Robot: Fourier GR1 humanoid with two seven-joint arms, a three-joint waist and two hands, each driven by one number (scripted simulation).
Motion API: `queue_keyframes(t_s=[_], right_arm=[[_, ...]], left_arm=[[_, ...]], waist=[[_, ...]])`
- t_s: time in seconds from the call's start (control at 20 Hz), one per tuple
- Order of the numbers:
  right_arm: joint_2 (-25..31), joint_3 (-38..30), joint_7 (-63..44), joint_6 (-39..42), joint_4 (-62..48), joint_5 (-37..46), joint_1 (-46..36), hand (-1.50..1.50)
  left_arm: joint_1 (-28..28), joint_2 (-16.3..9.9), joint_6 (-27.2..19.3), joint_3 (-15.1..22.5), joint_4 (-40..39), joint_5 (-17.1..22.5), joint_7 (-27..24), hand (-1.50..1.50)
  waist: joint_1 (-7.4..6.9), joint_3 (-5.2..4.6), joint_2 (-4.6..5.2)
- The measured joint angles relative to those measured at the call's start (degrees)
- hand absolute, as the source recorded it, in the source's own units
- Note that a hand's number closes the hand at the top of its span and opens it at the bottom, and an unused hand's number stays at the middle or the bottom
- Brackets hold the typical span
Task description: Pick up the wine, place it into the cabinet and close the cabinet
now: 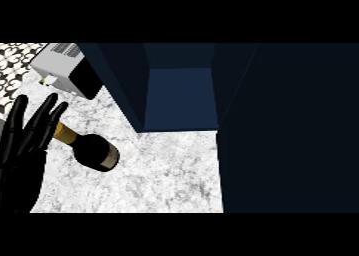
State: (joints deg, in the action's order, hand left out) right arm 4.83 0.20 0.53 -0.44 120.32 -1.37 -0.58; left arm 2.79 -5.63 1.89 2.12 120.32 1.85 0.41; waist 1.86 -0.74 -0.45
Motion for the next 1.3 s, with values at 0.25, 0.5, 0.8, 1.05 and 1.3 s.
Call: queue_keyframes(t_s=[0.25, 0.5, 0.8, 1.05, 1.3], right_arm=[[0.6, 0.7, -0.2, 1.6, 2.3, -0.9, 2.6, -1.5], [2.1, 5.7, -2.8, 7.5, 3.9, -4.9, 6.8, -1.5], [4.8, 6.6, -9.8, 10.4, 10.7, -10.0, 9.3, -1.5], [5.8, 5.3, -15.1, 10.0, 15.5, -13.1, 9.5, -1.5], [5.5, 5.7, -18.2, 8.8, 16.7, -12.4, 8.4, -1.5]], left_arm=[[-2.8, 3.8, -12.9, 1.4, -2.7, -12.1, 1.4, -1.5], [-6.5, 5.1, -31.8, 4.4, -6.0, -13.6, 5.5, -1.5], [-17.6, 5.5, -52.7, 14.5, -13.9, -19.1, 13.0, -1.5], [-28.2, 5.6, -62.0, 20.4, -21.4, -26.1, 22.4, -1.5], [-32.9, 5.6, -67.1, 24.9, -23.9, -34.0, 31.9, -1.5]], waist=[[-0.41, 0.65, 0.29], [0.32, 0.74, 0.42], [0.32, 0.8, 0.4], [-0.53, 0.79, 0.34], [-1.25, 0.78, 0.23]])
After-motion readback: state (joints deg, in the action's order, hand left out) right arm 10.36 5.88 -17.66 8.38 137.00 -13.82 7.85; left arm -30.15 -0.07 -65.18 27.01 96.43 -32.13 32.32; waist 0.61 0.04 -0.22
